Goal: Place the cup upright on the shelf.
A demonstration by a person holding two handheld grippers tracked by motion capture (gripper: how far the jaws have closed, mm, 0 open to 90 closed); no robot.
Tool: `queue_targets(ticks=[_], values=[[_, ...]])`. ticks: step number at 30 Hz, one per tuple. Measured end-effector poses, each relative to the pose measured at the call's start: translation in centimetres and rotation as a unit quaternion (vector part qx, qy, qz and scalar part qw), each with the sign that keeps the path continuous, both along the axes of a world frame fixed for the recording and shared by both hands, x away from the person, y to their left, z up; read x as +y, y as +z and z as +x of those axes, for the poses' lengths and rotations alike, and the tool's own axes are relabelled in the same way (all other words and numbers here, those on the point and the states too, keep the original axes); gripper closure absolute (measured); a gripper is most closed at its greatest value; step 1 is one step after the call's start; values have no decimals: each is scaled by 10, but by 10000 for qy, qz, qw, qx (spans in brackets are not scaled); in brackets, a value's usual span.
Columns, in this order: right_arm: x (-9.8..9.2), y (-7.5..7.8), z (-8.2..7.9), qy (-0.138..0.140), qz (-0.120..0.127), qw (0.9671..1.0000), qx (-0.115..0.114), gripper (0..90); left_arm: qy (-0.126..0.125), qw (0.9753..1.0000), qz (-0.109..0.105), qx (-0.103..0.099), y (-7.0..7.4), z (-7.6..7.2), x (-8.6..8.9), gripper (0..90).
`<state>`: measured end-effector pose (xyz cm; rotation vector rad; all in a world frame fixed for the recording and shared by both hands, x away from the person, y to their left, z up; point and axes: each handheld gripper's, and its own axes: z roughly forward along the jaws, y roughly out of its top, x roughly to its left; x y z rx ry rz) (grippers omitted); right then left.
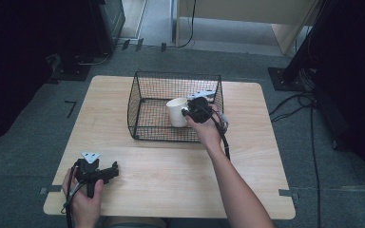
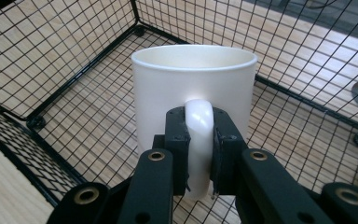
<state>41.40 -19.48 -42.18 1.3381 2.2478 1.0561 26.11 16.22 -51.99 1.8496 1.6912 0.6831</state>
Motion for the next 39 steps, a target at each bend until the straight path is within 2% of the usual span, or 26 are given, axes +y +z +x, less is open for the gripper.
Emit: queue_targets(ticks=[7, 21, 32, 39], values=[[-3, -1, -1, -11, 78, 9999, 115, 777, 0, 10000, -2, 0, 0, 0, 0, 0], [-12, 2, -1, -229, 150, 9996, 89, 688, -3, 10000, 3, -1, 0, 0, 0, 0], [-16, -5, 1, -331, 13, 9994, 100, 737, -19, 10000, -1, -4, 0, 0, 0, 0], [-17, -4, -1, -336, 116, 9993, 71, 728, -17, 10000, -3, -5, 0, 0, 0, 0]])
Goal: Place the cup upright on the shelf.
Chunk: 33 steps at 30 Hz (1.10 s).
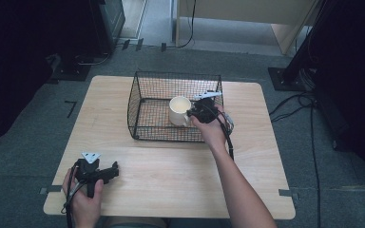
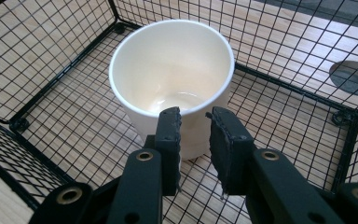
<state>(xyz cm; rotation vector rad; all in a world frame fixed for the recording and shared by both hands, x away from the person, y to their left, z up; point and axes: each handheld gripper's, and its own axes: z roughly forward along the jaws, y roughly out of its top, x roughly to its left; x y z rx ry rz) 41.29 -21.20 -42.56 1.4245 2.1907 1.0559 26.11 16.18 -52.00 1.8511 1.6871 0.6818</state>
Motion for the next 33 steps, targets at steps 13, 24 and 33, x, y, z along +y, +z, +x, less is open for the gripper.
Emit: queue_targets(ticks=[13, 24, 33], values=[[-10, 16, -28, -11, 213, 9992, -342, 450, -3, 10000, 0, 3, 0, 0, 0, 0], [-21, 28, -67, -103, 309, 9984, -452, 26, -2, 10000, 3, -4, 0, 0, 0, 0], [-44, 28, -108, -145, 162, 9980, -594, 0, 3, 10000, -3, -14, 0, 0, 0, 0]])
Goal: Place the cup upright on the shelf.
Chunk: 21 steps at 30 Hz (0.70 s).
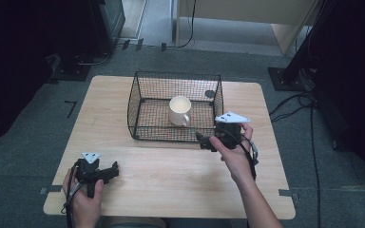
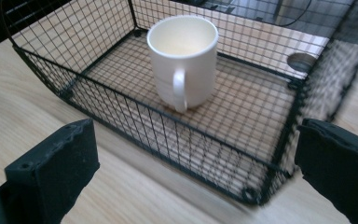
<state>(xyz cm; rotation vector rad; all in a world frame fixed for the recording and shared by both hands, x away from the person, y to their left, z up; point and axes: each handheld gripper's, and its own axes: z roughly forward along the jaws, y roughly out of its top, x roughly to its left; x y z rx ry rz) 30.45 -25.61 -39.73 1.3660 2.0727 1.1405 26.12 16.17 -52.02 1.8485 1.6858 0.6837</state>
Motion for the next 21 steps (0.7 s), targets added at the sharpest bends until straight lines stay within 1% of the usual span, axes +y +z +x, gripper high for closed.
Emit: queue_targets(ticks=[4, 8, 11, 15, 21], values=[[-18, -4, -17, -42, 135, 9999, -27, 0, 4, 10000, -4, 0, 0, 0, 0, 0], [-33, -14, -31, -142, 159, 9998, -35, 0, -4, 10000, 4, 9, 0, 0, 0, 0], [-44, -22, -40, -246, 214, 9995, -20, 0, -13, 10000, 14, 19, 0, 0, 0, 0], [-57, -33, -49, -392, 180, 9991, 12, 0, -12, 10000, 10, 19, 0, 0, 0, 0], [-75, -49, -62, -577, 198, 9981, 107, 0, -10, 10000, 10, 16, 0, 0, 0, 0]])
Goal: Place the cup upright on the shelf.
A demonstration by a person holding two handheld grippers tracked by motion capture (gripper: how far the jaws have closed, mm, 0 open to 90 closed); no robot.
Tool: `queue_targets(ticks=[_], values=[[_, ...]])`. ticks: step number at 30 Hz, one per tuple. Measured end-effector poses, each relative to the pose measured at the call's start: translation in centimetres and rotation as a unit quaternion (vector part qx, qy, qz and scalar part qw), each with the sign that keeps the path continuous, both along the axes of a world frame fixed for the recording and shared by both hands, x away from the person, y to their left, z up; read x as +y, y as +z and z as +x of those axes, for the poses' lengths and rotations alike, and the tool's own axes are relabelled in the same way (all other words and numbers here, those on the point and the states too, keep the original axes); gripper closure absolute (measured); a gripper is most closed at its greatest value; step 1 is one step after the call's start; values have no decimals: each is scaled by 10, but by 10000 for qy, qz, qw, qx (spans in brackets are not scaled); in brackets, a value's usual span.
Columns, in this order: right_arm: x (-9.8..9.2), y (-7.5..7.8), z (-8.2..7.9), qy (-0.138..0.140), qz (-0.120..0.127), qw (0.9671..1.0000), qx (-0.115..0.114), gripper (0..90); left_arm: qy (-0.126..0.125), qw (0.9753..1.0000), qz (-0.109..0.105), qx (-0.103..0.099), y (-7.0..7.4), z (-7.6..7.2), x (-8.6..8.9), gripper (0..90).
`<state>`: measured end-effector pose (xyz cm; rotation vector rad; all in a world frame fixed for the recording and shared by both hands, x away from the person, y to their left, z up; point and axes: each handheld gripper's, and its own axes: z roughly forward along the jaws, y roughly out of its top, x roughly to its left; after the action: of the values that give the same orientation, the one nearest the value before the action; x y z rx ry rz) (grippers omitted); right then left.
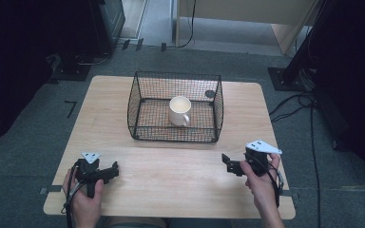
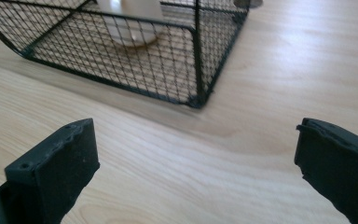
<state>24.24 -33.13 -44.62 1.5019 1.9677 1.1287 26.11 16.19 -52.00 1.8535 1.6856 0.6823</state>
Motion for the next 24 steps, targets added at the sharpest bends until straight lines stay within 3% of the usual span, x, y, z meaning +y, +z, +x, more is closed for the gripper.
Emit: queue_targets(ticks=[15, 24], values=[[-39, -52, -25, -657, -162, 9971, 350, 0, 1, 10000, -4, 0, 0, 0, 0, 0], [-58, -71, -40, -911, -316, 9941, 505, 0, 0, 10000, 0, 0, 0, 0, 0, 0]])
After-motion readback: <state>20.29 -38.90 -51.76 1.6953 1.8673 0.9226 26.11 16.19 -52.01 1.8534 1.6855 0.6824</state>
